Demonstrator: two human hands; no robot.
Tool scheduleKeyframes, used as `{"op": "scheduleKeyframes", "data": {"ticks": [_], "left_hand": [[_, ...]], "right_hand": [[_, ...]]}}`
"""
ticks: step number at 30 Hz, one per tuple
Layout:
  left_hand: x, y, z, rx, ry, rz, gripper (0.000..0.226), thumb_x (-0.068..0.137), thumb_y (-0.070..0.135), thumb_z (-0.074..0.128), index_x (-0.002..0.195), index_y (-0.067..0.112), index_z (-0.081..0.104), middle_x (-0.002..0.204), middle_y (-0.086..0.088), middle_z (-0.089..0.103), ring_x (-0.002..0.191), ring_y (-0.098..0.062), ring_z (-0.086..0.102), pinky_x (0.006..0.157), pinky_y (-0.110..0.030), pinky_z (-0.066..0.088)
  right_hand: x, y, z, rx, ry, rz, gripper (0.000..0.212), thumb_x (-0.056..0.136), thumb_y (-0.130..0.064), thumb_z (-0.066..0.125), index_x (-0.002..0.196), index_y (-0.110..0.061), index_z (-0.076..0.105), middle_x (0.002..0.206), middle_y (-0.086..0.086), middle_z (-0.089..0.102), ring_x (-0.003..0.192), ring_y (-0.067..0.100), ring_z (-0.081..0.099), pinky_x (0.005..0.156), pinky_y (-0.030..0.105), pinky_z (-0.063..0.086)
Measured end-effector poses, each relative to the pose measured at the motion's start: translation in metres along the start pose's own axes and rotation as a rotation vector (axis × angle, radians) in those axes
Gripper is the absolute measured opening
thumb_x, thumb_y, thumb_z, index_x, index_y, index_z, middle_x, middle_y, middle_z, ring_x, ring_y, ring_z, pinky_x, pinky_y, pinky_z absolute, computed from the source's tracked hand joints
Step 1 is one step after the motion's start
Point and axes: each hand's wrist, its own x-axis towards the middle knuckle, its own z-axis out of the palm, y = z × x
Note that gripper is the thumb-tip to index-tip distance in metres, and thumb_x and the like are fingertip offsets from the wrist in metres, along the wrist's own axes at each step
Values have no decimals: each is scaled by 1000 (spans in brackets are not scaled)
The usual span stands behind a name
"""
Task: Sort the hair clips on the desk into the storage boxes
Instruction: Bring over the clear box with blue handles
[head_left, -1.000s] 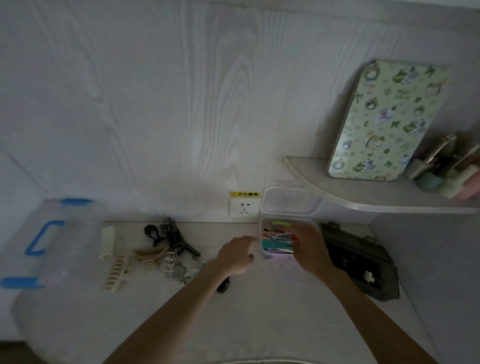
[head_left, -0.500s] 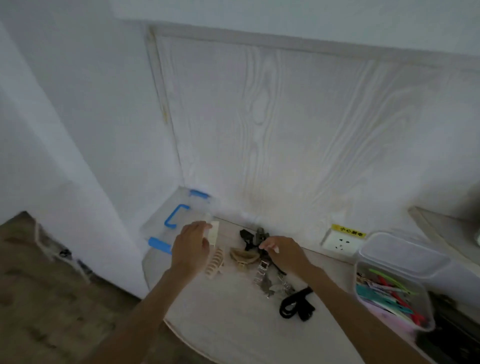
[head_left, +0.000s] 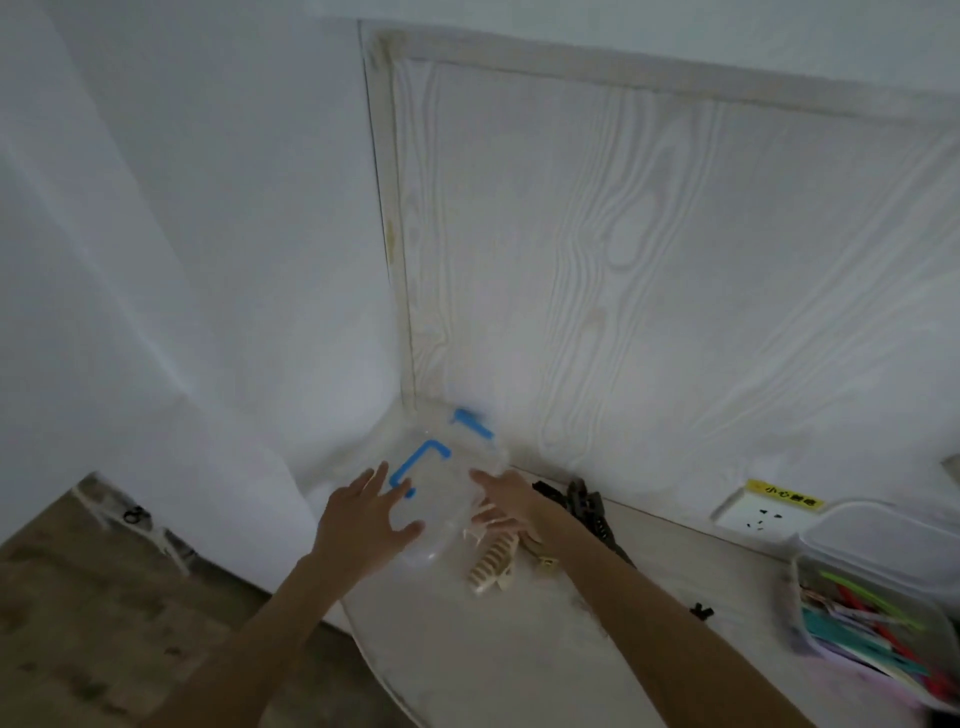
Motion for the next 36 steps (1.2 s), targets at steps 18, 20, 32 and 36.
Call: {"op": "scheduleKeyframes", "data": {"ticks": [18, 20, 32, 36], "left_hand": [[-11, 37, 33, -616, 403, -139, 62, 84, 31, 67, 139, 20, 41, 141, -3, 45, 127, -22, 47, 105, -35, 38], [-8, 37, 29, -872, 273, -376, 65, 75, 37, 75, 129, 11, 51, 125, -7, 61, 109, -25, 61, 96, -38, 48], [-2, 25, 24, -1274, 202, -559, 32, 82, 14, 70, 108, -4, 66, 80, -11, 64, 82, -28, 61, 80, -38, 55], [-1, 24, 24, -1375, 119, -690, 34, 89, 10, 61, 118, -6, 57, 97, -13, 57, 91, -29, 58, 82, -37, 50]], "right_hand": [[-36, 64, -84, -450, 284, -169, 24, 76, -31, 73, 87, -15, 59, 81, 4, 60, 65, 12, 55, 59, 22, 46], [-35, 66, -89, -405, 328, -161, 25, 83, -29, 65, 65, -14, 57, 67, 8, 56, 53, 13, 49, 57, 25, 42], [-30, 56, -77, -221, 451, -169, 25, 81, -25, 68, 63, -7, 67, 55, 3, 61, 56, 18, 56, 65, 29, 51], [-33, 55, -84, -18, 379, -2, 22, 84, -20, 66, 68, -6, 60, 74, 12, 65, 70, 22, 63, 74, 33, 56]]}}
